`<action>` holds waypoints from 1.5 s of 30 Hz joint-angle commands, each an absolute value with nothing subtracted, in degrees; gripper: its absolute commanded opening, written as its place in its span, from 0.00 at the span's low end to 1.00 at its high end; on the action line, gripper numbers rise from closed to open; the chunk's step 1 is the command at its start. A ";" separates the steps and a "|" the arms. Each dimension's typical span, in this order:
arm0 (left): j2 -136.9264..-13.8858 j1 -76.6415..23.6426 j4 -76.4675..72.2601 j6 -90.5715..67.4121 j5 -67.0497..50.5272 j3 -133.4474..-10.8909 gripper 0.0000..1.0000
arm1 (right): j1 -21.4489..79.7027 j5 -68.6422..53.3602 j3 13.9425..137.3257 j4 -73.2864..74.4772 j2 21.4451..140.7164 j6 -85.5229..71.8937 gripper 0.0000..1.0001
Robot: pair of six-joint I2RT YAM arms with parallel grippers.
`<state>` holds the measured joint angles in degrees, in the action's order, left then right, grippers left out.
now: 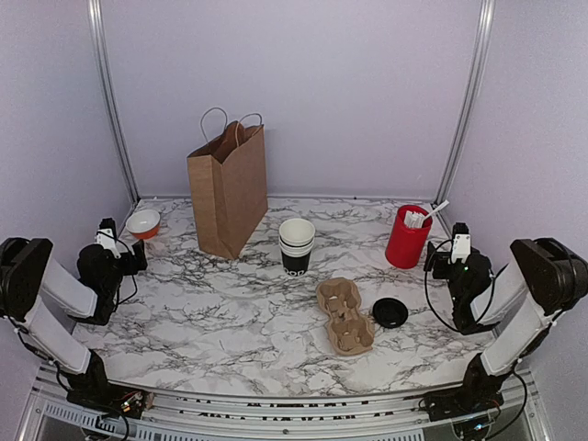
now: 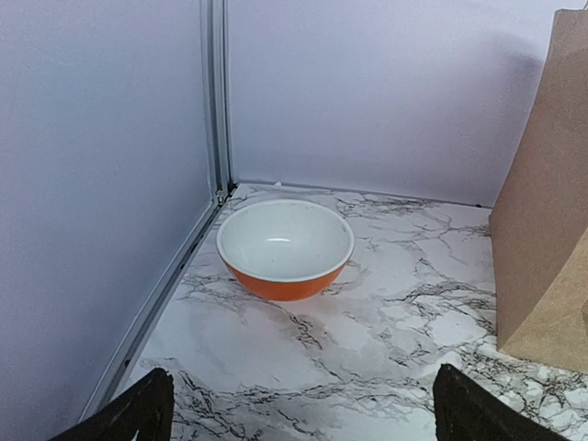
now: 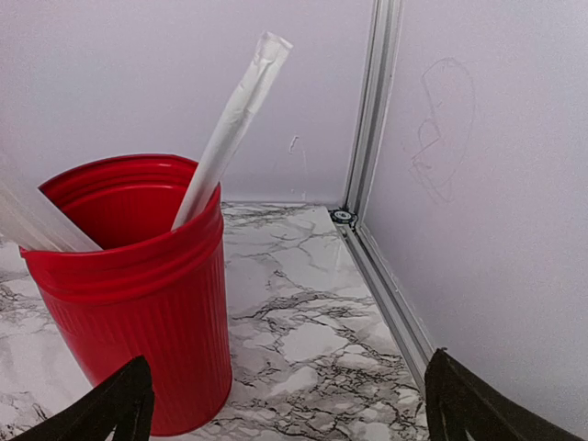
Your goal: Pack the takeout coffee
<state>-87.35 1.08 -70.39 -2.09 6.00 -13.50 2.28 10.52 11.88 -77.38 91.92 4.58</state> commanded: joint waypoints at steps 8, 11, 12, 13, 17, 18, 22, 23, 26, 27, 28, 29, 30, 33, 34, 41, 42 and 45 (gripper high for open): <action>-87.69 1.31 -70.47 -1.93 3.65 -14.66 0.99 | 1.85 10.02 13.15 -77.61 91.71 4.64 1.00; -87.71 1.32 -70.43 -2.03 3.78 -14.66 0.99 | 1.85 10.00 13.18 -77.61 91.73 4.64 1.00; -87.66 1.27 -70.46 -2.02 3.78 -14.63 0.99 | 1.85 9.97 13.11 -77.61 91.62 4.63 1.00; -87.71 1.27 -70.44 -2.07 3.78 -14.67 0.99 | 1.77 9.89 13.15 -77.60 91.63 4.52 1.00; -87.67 1.23 -70.48 -1.94 4.04 -14.68 0.99 | 1.76 9.76 13.14 -77.52 91.67 4.51 1.00; -87.75 1.23 -70.49 -1.91 4.06 -14.72 0.99 | 1.71 9.73 13.20 -77.52 91.71 4.56 1.00; -87.64 1.21 -70.43 -2.03 4.04 -14.69 0.99 | 1.67 9.59 13.26 -77.44 91.72 4.43 1.00; -87.55 1.26 -70.44 -2.07 4.02 -14.61 0.99 | 1.59 9.44 13.23 -77.43 91.70 4.43 1.00; -86.93 1.22 -69.92 -2.60 5.58 -14.84 0.99 | 1.41 9.14 13.27 -77.34 91.67 4.38 1.00; -86.17 1.10 -69.07 -2.73 6.39 -15.01 0.99 | 1.43 9.10 13.27 -77.34 91.64 4.38 1.00; -84.59 0.87 -66.33 -2.64 7.31 -15.93 0.99 | 1.41 9.09 13.22 -77.34 91.70 4.39 1.00; -82.91 0.39 -61.21 -2.08 8.62 -17.66 0.99 | 1.41 9.09 13.23 -77.34 91.67 4.39 1.00; -81.07 -0.59 -55.72 -1.29 10.61 -20.29 0.99 | 1.41 9.09 13.20 -77.34 91.67 4.39 1.00; -76.43 -6.48 -45.70 -1.77 19.71 -24.66 0.99 | 1.41 9.19 13.10 -77.52 91.66 4.42 1.00; -74.67 -7.54 -43.68 -3.96 19.73 -25.37 0.99 | 1.41 9.22 13.16 -77.52 91.70 4.46 1.00; -63.91 -9.86 -20.94 -15.67 8.65 -35.23 0.99 | 1.58 9.56 13.03 -77.77 91.63 4.54 1.00; -63.24 -10.49 -16.33 -16.18 7.94 -37.36 0.99 | 1.58 9.56 13.02 -77.78 91.64 4.52 1.00; -62.35 -11.66 -5.31 -16.13 4.42 -43.88 0.99 | 1.85 13.14 12.94 -77.94 91.43 3.75 1.00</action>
